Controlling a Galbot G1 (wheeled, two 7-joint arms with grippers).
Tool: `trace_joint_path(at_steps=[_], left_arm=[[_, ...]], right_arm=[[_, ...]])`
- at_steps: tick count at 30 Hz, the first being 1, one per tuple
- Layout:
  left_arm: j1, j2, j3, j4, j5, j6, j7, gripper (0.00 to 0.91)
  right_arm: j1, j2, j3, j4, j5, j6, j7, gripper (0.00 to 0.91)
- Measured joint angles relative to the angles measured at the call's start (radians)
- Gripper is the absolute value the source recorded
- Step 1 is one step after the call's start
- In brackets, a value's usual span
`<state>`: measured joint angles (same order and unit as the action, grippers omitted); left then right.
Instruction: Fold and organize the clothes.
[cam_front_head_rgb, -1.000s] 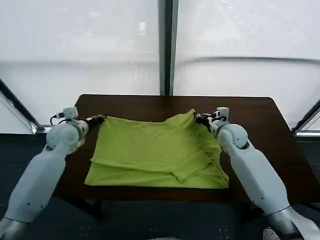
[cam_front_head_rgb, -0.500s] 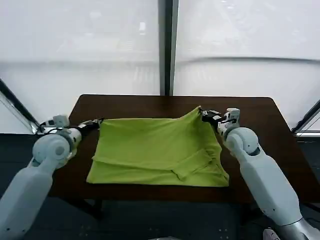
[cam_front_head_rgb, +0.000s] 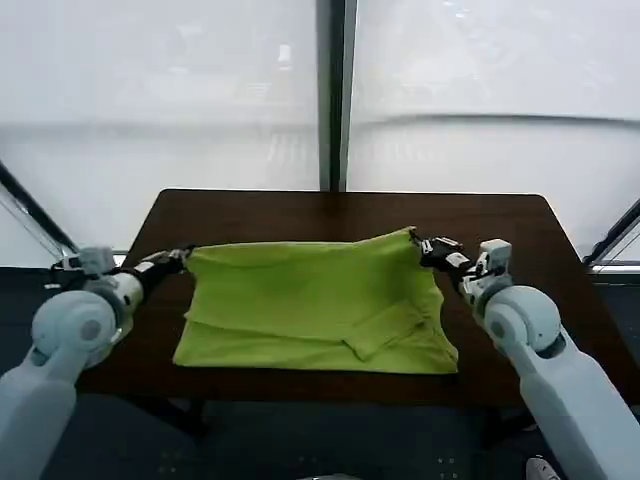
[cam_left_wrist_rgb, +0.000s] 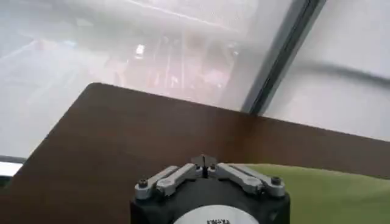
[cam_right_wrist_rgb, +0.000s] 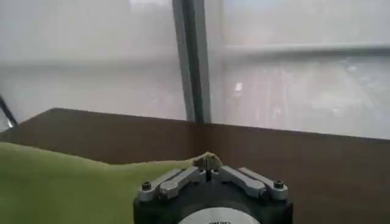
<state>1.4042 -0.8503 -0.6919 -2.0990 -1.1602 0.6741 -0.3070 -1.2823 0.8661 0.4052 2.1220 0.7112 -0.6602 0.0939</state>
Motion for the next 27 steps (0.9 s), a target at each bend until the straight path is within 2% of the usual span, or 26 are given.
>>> trace_joint_path(at_steps=[10, 22, 23, 24, 25, 26, 27], left_arm=[[0.211, -0.063, -0.065, -0.064, 0.066, -0.013, 0.027, 0.01], [0.308, -0.097, -0.082, -0.084, 0.093, -0.018, 0.03, 0.01], [0.31, -0.099, -0.08, -0.085, 0.097, -0.018, 0.031, 0.059], [0.314, -0.102, -0.079, -0.088, 0.107, -0.016, 0.029, 0.254], [0.316, -0.105, -0.078, -0.09, 0.113, -0.015, 0.029, 0.78], [0.319, -0.109, -0.078, -0.093, 0.116, -0.014, 0.028, 0.878], [0.322, -0.111, -0.078, -0.097, 0.118, -0.013, 0.028, 0.878]], right_arm=[[-0.117, -0.006, 0.022, 0.055, -0.023, -0.033, 0.0, 0.0], [-0.227, -0.005, 0.056, 0.112, -0.034, -0.037, -0.002, 0.0], [-0.234, -0.005, 0.06, 0.114, -0.035, -0.038, -0.003, 0.0], [-0.242, -0.005, 0.066, 0.118, -0.037, -0.037, -0.006, 0.0], [-0.251, -0.006, 0.073, 0.124, -0.037, -0.037, -0.012, 0.01], [-0.26, -0.007, 0.079, 0.129, -0.038, -0.036, -0.02, 0.556], [-0.271, -0.008, 0.088, 0.137, -0.038, -0.033, -0.026, 0.878]])
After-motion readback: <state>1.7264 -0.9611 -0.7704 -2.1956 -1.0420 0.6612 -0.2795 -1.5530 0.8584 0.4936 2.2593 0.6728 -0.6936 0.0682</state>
